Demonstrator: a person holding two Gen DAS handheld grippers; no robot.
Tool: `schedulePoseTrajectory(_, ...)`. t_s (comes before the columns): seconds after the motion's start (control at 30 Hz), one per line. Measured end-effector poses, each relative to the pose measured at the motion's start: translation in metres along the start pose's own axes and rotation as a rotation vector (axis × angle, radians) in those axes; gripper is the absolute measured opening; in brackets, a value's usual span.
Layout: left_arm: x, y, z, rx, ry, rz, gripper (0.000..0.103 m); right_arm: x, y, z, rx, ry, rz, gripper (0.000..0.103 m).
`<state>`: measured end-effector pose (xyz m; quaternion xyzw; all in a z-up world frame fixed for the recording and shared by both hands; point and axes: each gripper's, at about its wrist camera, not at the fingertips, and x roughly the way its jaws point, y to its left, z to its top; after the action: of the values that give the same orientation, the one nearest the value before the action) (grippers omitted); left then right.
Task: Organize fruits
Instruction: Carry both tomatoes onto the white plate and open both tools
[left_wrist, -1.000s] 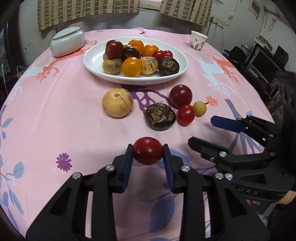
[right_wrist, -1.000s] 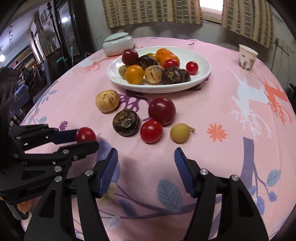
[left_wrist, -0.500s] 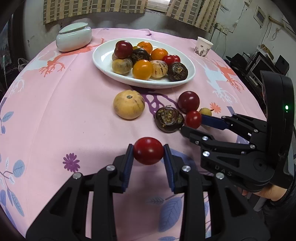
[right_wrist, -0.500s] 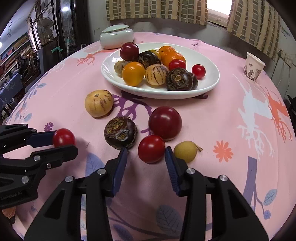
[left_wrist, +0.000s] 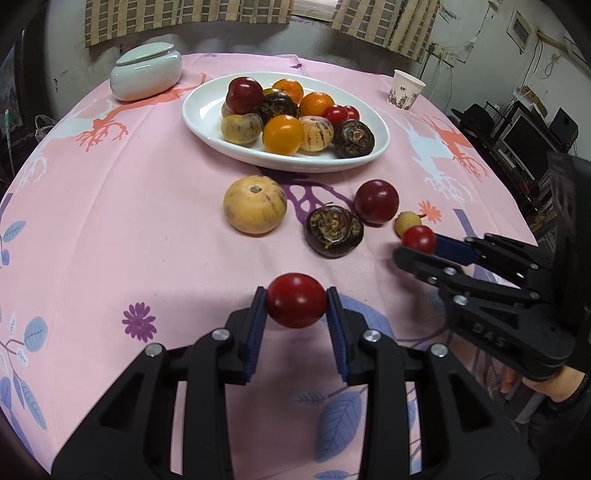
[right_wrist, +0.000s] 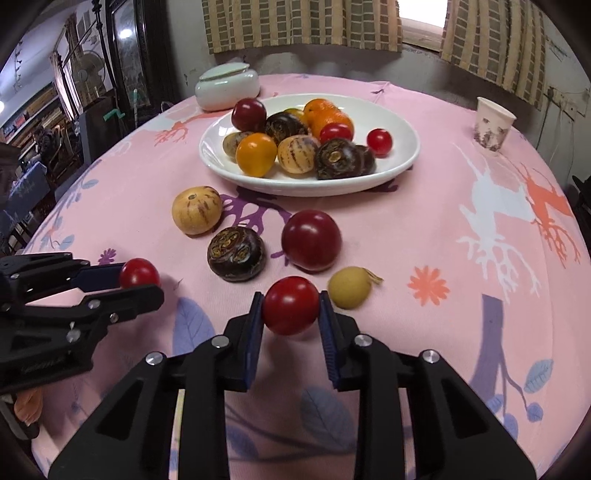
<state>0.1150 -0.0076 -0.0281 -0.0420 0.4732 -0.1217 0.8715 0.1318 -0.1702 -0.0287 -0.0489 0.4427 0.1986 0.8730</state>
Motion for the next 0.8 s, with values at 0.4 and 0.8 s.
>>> schedulePoseTrajectory(0.4,-0.036,-0.01,0.009,0.026,-0.049,0.019,0.033,-0.06,-0.021,0.01,0.048,-0.117,0.036,0.029)
schedulePoseTrajectory(0.8,-0.055,-0.033,0.068,0.096,-0.138,0.015,0.033,-0.071,-0.012,0.053,0.003,-0.199,0.05,0.029)
